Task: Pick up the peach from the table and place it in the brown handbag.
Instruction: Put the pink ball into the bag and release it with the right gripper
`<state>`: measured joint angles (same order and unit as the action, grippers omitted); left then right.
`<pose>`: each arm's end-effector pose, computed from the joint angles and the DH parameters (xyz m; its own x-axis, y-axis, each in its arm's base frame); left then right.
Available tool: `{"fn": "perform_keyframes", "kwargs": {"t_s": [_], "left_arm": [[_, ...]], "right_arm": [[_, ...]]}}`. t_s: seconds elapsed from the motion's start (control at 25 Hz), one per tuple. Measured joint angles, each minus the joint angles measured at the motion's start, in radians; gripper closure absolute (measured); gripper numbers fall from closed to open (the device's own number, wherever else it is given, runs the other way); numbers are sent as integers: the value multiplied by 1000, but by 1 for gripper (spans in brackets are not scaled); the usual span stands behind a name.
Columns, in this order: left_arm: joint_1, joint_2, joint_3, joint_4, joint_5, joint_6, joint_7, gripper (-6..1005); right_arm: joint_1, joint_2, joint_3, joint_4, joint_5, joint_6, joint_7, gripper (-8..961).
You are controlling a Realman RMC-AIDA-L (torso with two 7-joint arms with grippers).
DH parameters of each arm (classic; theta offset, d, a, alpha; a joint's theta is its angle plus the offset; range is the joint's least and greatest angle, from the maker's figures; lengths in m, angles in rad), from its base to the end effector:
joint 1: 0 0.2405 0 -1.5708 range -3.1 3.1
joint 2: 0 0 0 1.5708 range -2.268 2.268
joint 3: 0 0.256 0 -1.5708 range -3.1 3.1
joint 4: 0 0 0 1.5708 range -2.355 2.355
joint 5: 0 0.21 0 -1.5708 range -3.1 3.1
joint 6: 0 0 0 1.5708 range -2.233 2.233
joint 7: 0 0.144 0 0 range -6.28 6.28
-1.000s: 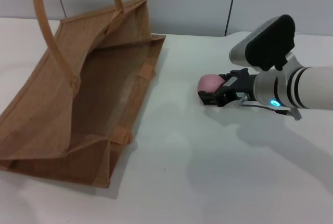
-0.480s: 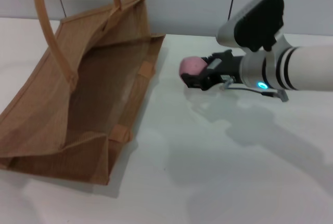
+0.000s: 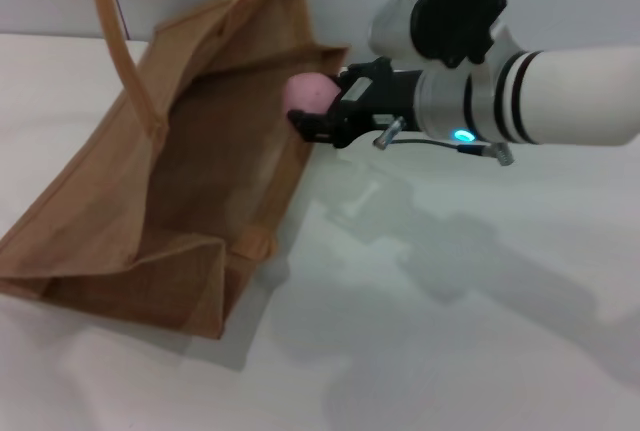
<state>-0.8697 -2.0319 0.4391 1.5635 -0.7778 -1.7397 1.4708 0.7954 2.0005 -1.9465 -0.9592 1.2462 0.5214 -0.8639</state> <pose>-0.1140 0.3968 0.1931 0.9891 -0.0923 0.1145 0.0121 -0.7247 -0.6890 0.0952 0.4084 -0.0986 0.9512 -0.2212 -0.2152 -0.2975 -0.8425 -0.4490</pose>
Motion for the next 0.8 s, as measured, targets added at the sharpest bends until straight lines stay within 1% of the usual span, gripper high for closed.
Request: {"fn": "perform_keyframes", "kwargs": {"t_s": [0.16,0.32,0.6,0.8], "left_arm": [[4,-4,53,16,-20,4,-3,876],[0,-5,87,20,-42,-2,-15,876],[31,-6,150,33,-121,-19,-10,876],[37,-6,161,50,-133,-15,-10,876]], "right_arm": [[1,16,-15,-5,-1,1,-37,359],[20,19,-57,5,1,-7,-45,361],[30,20,-89,8,1,-28,-49,370],[50,21,-131,19,3,-66,-57,371]]}}
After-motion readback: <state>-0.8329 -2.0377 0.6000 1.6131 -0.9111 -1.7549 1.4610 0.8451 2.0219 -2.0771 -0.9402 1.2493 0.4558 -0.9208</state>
